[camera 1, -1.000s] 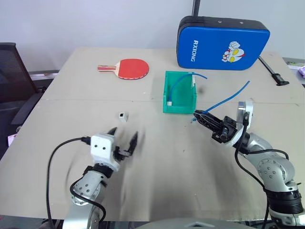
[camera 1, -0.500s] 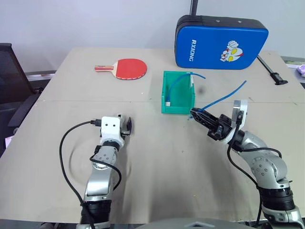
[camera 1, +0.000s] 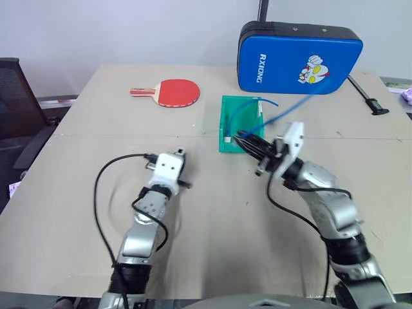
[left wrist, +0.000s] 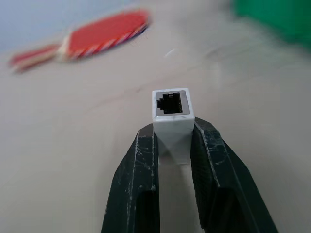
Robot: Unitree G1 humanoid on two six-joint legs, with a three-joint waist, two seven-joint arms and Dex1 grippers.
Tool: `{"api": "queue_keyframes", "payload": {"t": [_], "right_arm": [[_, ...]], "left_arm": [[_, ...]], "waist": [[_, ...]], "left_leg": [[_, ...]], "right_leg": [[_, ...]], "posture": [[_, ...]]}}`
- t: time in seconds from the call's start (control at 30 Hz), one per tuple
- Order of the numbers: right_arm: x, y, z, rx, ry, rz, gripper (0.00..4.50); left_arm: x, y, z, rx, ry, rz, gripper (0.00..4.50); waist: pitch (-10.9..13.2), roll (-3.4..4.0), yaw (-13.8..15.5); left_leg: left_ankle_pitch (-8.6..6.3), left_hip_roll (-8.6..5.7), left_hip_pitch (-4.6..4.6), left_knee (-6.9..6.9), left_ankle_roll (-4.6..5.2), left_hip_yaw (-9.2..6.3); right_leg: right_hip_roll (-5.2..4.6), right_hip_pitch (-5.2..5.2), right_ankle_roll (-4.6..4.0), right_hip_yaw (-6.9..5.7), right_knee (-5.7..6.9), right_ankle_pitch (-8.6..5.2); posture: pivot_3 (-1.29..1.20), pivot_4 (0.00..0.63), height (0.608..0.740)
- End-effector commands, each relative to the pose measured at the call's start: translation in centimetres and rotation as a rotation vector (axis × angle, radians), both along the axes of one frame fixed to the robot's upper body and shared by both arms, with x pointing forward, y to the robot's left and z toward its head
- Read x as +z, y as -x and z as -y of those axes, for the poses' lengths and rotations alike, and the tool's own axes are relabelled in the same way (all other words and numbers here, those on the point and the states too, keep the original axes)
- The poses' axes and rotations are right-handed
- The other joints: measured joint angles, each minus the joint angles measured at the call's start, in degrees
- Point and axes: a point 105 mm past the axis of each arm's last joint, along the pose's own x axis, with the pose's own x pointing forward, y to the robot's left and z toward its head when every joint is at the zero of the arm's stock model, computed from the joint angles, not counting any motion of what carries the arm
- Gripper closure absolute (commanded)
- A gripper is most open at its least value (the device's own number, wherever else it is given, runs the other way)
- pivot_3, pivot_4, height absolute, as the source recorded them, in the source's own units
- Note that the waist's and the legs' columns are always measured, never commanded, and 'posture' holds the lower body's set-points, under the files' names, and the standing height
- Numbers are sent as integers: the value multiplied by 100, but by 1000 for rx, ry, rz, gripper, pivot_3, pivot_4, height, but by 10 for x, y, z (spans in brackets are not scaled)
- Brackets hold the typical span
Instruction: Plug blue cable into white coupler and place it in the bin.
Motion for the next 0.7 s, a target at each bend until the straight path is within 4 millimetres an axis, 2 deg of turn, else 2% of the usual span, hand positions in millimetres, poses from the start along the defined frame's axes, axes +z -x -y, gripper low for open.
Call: {"api": "queue_keyframes", "payload": {"t": [0.03, 0.17, 0.3, 0.7], "right_arm": [[15, -1, -15, -18, 18, 156, 4500], [12, -3, -29, -15, 30, 185, 4500], [9, -8, -33, -45, 30, 185, 4500], [-2, -27, -21, -166, 57, 142, 4500]], "left_arm": [[36, 1, 33, -127, -17, 145, 4209], [53, 0, 54, -179, -12, 204, 4209], [61, 3, 66, -227, -26, 246, 4209], [64, 6, 71, -262, -20, 266, 4209]], "waist": [[0, -1, -7], [0, 0, -19], [0, 0, -24], [0, 0, -23]], "left_leg": [[7, 0, -3, 0, -13, 0], [8, 0, -12, -1, -16, 2], [9, 3, -26, -1, -16, -1], [11, 5, -24, 0, -19, -3]], "right_leg": [[0, 0, 0, -1, -3, 0], [-4, -9, 1, -9, -6, 0], [-4, -27, 0, -16, -1, 0], [-3, -27, 0, -21, 7, 0]], "posture": [[0, 150, 681], [0, 150, 681], [0, 150, 681], [0, 150, 681]]}}
